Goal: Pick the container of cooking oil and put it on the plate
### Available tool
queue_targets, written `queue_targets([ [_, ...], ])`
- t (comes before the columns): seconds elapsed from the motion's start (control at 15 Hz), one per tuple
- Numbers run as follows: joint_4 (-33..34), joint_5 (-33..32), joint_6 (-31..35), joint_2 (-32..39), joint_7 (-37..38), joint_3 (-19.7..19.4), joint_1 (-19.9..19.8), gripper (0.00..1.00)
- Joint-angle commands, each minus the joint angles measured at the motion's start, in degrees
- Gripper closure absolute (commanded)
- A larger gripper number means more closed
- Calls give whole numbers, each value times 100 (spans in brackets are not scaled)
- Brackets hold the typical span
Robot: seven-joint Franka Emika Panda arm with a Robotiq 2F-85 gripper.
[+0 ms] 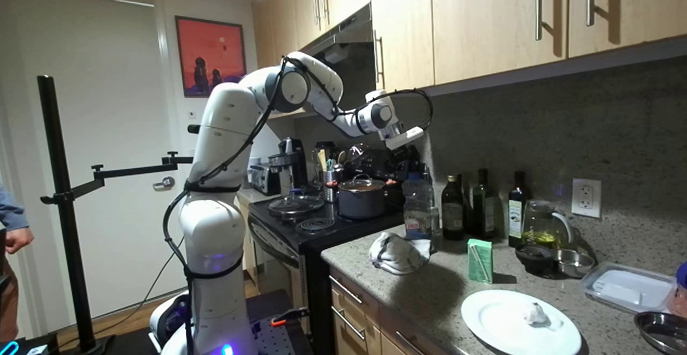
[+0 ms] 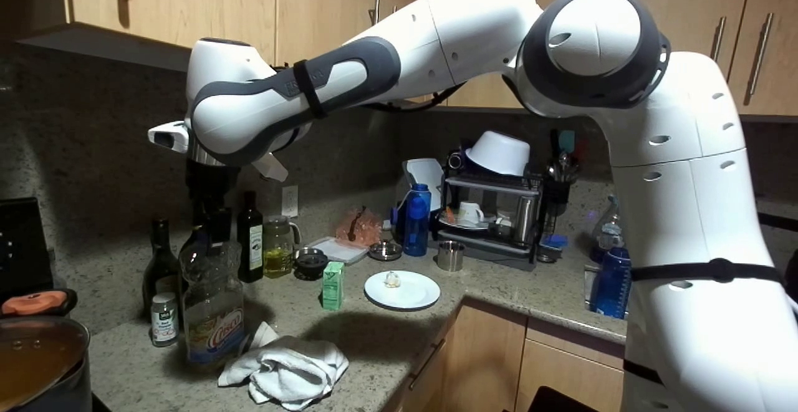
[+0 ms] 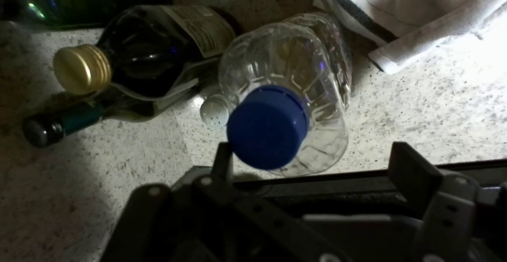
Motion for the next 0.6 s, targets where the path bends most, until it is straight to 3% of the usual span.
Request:
queue_targets([
  [0.0, 41, -62, -138, -10, -75, -26, -62, 0],
  [0.13, 23, -55, -149, -14, -85, -43, -82, 0],
  [0.2, 12, -54, -155, -16, -104, -47, -91, 10],
  [0.27, -2, -45, -144, -12, -131, -41, -103, 26],
  [0.53, -25, -53, -150, 7, -96, -45, -111, 58],
])
